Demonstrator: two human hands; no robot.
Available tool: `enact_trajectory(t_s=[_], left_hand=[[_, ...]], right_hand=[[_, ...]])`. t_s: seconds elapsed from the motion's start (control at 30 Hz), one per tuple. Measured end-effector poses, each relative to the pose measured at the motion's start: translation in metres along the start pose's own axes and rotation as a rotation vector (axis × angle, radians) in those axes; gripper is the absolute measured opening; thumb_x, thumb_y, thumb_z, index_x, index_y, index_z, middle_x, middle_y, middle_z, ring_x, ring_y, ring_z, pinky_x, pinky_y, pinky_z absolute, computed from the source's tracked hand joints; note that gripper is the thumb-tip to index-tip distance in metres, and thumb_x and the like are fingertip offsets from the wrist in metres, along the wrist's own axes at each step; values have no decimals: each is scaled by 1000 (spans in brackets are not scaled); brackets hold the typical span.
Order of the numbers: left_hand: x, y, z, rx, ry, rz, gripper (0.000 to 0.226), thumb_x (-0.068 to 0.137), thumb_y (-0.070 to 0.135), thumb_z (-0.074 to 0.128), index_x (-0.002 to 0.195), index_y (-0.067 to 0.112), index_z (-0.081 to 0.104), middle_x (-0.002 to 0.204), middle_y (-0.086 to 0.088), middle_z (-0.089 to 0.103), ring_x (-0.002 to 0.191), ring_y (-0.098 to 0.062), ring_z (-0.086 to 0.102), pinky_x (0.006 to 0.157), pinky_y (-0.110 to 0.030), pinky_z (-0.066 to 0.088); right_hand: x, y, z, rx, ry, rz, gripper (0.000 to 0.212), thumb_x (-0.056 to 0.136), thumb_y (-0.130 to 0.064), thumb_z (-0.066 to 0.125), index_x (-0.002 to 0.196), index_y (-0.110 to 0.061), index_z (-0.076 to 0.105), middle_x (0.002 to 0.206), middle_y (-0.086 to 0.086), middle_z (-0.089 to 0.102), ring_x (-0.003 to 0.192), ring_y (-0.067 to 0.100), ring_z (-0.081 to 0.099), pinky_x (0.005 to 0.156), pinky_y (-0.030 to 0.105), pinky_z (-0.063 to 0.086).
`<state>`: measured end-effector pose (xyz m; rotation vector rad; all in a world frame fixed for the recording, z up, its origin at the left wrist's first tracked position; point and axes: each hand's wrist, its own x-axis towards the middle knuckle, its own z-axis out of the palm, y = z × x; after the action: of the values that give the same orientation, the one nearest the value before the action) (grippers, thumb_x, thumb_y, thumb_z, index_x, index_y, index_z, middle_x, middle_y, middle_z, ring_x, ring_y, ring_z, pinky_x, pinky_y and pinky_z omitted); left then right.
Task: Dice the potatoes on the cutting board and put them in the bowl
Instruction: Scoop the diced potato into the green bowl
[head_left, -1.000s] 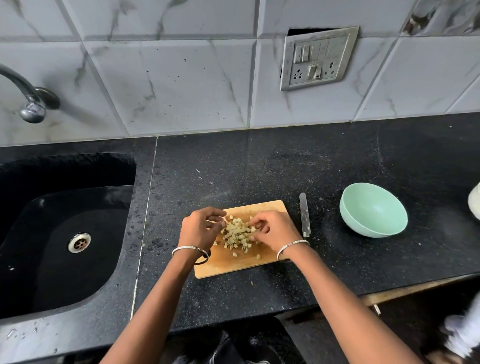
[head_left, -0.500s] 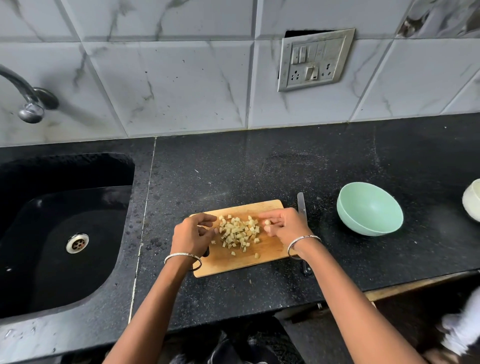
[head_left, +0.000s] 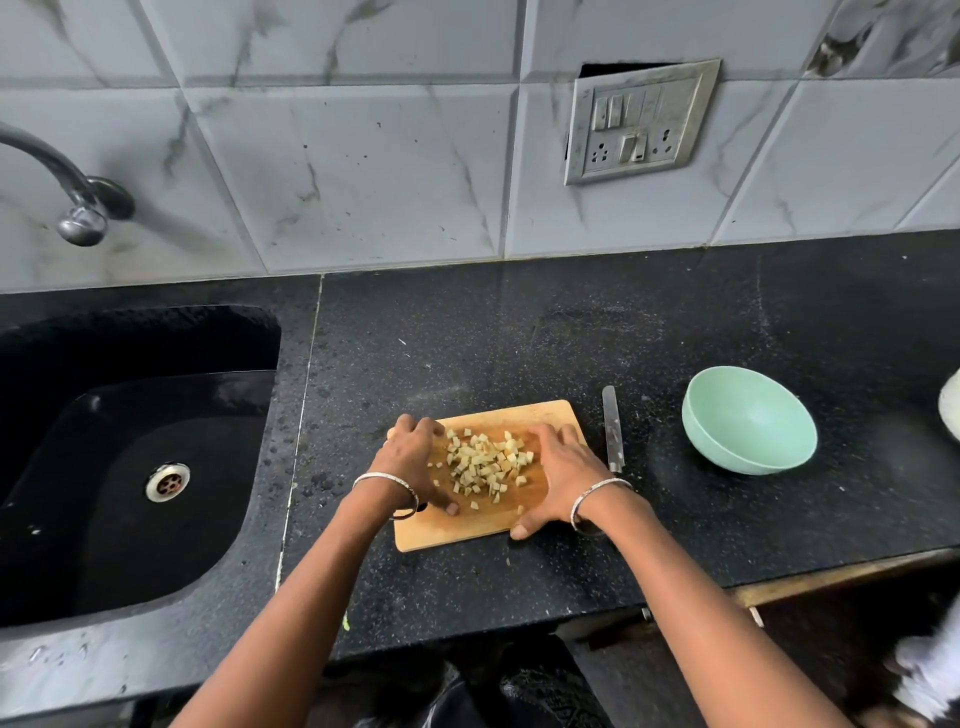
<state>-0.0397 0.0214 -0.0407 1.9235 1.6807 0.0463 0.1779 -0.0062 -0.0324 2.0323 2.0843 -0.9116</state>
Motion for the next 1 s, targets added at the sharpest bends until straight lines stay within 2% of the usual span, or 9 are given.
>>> enact_trajectory(t_s=[0.2, 0.4, 0.53, 0.73, 0.87, 1.0], left_hand=[[6, 11, 7, -24, 41, 20, 96, 49, 32, 93, 130, 17, 43, 126, -4, 45, 114, -22, 48, 97, -32, 42], [10, 25, 14, -23, 39, 54, 96, 45, 30, 94, 125, 16, 43, 124, -7, 44, 111, -24, 50, 94, -33, 44], [13, 29, 12, -19, 27, 62, 94, 46, 27, 94, 124, 16, 44, 122, -7, 46, 110, -24, 50, 94, -32, 42], [13, 33, 13, -23, 24, 59, 81, 51, 26, 92, 118, 13, 48, 119, -8, 52, 109, -24, 51, 89, -30, 41], [12, 35, 13, -36, 40, 55, 69, 55, 24, 89, 112, 13, 52, 115, -8, 57, 105, -25, 52, 84, -30, 43], [12, 36, 10, -91, 20, 24, 62, 58, 23, 88, 110, 13, 55, 111, -8, 61, 102, -26, 55, 82, -32, 46]], right_hand=[[15, -17, 4, -5, 58, -27, 118, 44, -42, 96, 139, -15, 31, 132, 8, 34, 126, 30, 42, 104, 40, 39], [27, -24, -2, 26, 34, -69, 106, 47, -32, 96, 133, -25, 35, 125, 4, 40, 122, 28, 47, 100, 42, 45], [32, -31, -5, 0, -28, -114, 103, 48, -30, 96, 132, -27, 37, 129, 2, 44, 121, 24, 48, 99, 41, 45], [37, -31, -3, 31, 7, -130, 77, 55, -31, 90, 118, -26, 46, 121, -1, 50, 112, 21, 50, 93, 36, 46], [38, -33, 5, 39, 90, -98, 71, 53, -43, 90, 108, -25, 49, 113, -1, 55, 105, 22, 54, 90, 40, 49], [37, -32, 4, 73, 91, -73, 64, 58, -39, 87, 110, -22, 54, 110, 2, 59, 101, 23, 57, 87, 38, 51]])
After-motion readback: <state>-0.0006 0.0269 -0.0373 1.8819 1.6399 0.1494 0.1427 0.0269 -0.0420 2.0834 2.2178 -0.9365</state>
